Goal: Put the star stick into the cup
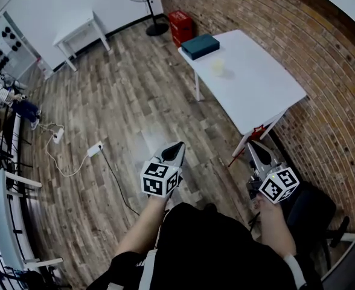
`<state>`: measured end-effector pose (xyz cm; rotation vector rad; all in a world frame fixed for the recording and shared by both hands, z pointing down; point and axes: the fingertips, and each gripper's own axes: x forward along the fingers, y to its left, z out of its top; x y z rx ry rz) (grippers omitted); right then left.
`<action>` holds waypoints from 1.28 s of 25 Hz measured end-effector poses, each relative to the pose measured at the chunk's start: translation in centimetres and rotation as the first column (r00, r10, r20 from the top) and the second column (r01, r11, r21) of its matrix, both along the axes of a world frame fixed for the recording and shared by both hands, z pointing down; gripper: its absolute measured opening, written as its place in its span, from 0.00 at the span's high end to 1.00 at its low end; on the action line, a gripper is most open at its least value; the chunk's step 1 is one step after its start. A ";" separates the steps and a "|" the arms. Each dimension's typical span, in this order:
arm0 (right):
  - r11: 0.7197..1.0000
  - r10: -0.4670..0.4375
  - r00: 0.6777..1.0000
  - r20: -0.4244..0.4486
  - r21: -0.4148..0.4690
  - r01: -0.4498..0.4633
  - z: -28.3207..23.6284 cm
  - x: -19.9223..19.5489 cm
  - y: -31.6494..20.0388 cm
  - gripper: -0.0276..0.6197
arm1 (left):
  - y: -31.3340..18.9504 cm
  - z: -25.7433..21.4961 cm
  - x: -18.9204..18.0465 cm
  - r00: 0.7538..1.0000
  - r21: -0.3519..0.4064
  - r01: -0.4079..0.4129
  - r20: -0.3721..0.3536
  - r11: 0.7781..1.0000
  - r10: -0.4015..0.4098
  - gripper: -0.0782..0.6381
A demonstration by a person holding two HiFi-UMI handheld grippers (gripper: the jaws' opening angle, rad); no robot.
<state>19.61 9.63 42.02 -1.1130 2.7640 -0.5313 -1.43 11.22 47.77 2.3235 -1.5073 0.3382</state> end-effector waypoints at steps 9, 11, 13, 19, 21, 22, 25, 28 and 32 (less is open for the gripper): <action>0.996 0.061 0.997 -0.048 -0.063 -0.064 3.5 2.1 -6.6 0.93 | -7.7 2.8 -0.2 0.999 -0.028 -0.015 -0.035 0.999 0.014 0.88; 0.995 0.064 0.996 -0.064 -0.070 -0.069 4.0 1.4 -8.7 0.93 | -10.6 3.4 -1.0 0.999 -0.034 -0.014 -0.053 0.999 0.012 0.88; 0.993 0.080 0.994 -0.075 -0.076 -0.086 4.4 0.9 -11.7 0.93 | -13.8 3.4 -1.8 0.998 -0.027 -0.027 -0.063 0.999 0.025 0.89; 0.986 0.136 0.988 -0.071 -0.092 -0.142 3.8 -3.4 -22.1 0.93 | -25.3 1.4 -5.3 0.993 0.007 -0.111 -0.036 0.994 0.111 0.88; 0.986 0.128 0.990 -0.061 -0.103 -0.134 3.5 -6.1 -25.3 0.93 | -29.2 0.7 -7.1 0.991 0.013 -0.128 -0.025 0.992 0.128 0.88; 0.986 0.123 0.991 -0.059 -0.106 -0.129 3.5 -7.3 -27.0 0.93 | -31.1 0.5 -8.1 0.991 0.016 -0.133 -0.019 0.991 0.133 0.88; 0.984 0.134 0.990 -0.051 -0.112 -0.138 3.3 -10.2 -31.5 0.93 | -35.7 0.3 -10.6 0.990 0.017 -0.142 -0.015 0.990 0.142 0.88; 0.983 0.150 0.987 -0.056 -0.096 -0.155 2.6 -12.3 -34.8 0.93 | -38.9 0.5 -12.2 0.986 0.008 -0.164 -0.020 0.986 0.164 0.88; 0.982 0.147 0.986 -0.078 -0.105 -0.155 3.2 -13.5 -37.6 0.93 | -41.7 1.3 -12.6 0.982 -0.017 -0.186 -0.039 0.982 0.185 0.88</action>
